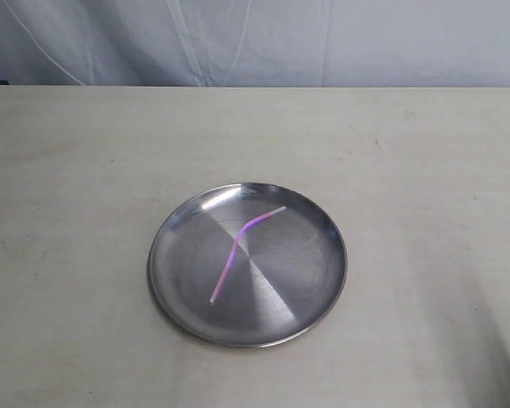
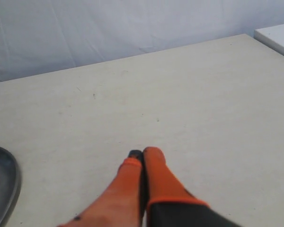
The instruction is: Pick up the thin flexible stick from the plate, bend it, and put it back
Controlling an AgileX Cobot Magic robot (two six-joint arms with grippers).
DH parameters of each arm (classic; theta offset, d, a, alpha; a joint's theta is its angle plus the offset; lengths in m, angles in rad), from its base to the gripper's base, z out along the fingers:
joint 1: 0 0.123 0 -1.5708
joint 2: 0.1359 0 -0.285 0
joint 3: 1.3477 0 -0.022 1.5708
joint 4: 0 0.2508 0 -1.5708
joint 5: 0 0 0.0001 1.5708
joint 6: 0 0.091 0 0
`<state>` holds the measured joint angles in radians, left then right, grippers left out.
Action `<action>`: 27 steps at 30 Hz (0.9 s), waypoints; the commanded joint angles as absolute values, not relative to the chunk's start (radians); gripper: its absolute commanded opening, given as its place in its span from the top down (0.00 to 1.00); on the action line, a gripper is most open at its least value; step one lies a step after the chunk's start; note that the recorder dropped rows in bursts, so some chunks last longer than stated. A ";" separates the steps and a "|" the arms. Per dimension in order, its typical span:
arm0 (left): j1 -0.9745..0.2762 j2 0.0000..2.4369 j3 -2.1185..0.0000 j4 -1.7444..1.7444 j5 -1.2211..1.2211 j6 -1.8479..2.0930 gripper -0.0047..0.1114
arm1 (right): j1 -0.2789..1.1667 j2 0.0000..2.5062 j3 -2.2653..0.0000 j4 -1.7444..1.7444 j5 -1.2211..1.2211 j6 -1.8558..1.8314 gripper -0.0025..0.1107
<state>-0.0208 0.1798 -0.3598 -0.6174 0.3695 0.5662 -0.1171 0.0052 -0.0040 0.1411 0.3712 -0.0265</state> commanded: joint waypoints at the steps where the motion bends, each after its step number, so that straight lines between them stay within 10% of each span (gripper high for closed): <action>1: 0.020 0.045 -0.261 -0.319 0.421 0.236 0.96 | -0.115 0.000 0.000 0.142 0.356 -0.026 0.98; 27: 0.077 0.000 0.000 -0.179 0.228 0.159 0.96 | -0.115 0.000 0.000 0.142 0.356 -0.026 0.98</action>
